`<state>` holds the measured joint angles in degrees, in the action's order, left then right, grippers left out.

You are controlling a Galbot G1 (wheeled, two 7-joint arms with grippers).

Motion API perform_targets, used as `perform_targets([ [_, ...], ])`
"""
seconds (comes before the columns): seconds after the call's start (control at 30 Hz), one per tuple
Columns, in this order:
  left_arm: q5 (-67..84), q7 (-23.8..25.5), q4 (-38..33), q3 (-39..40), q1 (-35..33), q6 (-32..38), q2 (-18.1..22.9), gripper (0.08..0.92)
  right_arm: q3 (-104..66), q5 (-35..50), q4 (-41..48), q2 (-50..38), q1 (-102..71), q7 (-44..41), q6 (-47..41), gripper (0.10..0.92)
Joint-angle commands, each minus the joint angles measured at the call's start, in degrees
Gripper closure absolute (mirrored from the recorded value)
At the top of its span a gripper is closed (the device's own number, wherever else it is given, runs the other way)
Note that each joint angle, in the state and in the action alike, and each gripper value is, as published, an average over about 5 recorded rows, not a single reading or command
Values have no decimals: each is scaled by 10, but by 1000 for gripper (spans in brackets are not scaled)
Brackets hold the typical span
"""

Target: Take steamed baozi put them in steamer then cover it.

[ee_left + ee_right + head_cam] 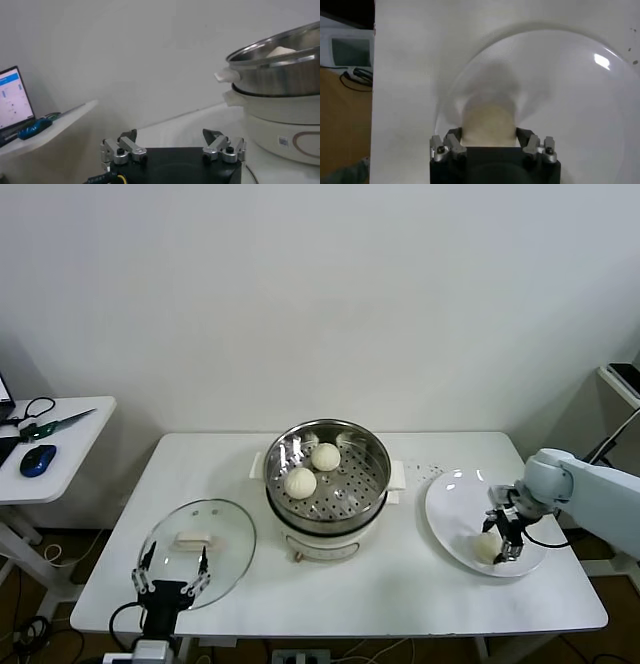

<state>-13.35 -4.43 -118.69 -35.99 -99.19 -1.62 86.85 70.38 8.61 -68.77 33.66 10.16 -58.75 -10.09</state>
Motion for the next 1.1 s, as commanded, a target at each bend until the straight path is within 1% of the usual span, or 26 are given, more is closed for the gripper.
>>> perform_targets([
  [0.03,0,-1,2,0,-1,1,0,177,15,3,5,6,23,-3,10,339],
  [0.13,0,-1,2,0,-1,1,-1,177,43,2,1,10,70,-9,34,344],
  [0.33,1,-1,1,-1,-4,2,-2,177,134,-39,-23,42,233,-43,175,347],
  [0.5,0,-1,1,1,-6,2,-2,177,200,-52,-36,103,367,-59,271,347],
  [0.7,3,-1,-3,4,-5,-1,1,177,215,-51,-37,184,431,-62,369,340],
  [0.9,15,1,-9,9,-4,-7,5,177,170,-53,-44,269,429,-63,405,338],
  [1.1,15,2,-11,8,-4,-7,5,177,130,-63,-58,348,389,-65,406,338],
])
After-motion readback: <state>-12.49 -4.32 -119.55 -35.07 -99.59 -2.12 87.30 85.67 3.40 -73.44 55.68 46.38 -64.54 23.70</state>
